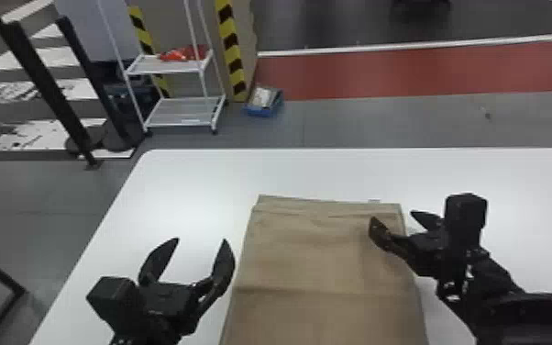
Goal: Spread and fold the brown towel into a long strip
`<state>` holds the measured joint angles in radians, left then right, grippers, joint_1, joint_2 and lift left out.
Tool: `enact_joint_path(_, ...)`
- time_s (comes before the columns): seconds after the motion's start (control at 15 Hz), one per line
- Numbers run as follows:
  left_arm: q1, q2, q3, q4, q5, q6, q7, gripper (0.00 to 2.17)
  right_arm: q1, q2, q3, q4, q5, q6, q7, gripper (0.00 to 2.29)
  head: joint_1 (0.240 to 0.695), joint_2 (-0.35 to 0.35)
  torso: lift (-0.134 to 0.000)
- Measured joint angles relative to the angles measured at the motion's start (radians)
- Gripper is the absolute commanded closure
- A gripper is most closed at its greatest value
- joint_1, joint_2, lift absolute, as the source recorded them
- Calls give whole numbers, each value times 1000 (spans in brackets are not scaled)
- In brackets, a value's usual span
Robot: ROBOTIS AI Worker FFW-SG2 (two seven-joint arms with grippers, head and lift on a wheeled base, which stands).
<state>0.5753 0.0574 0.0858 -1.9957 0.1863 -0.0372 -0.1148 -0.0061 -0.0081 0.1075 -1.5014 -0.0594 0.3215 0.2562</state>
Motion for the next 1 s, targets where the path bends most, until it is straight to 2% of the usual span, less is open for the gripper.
enact_joint_path(0.6, -11, 7, -5, 8, -2, 3, -2, 76, -33, 3, 12, 47, 10, 29, 37, 464, 695, 178, -113)
enact_joint_path(1.0, -11, 10, -5, 8, -2, 3, -3, 76, -28, 4, 11, 35, -3, 34, 37, 464, 695, 180, -113)
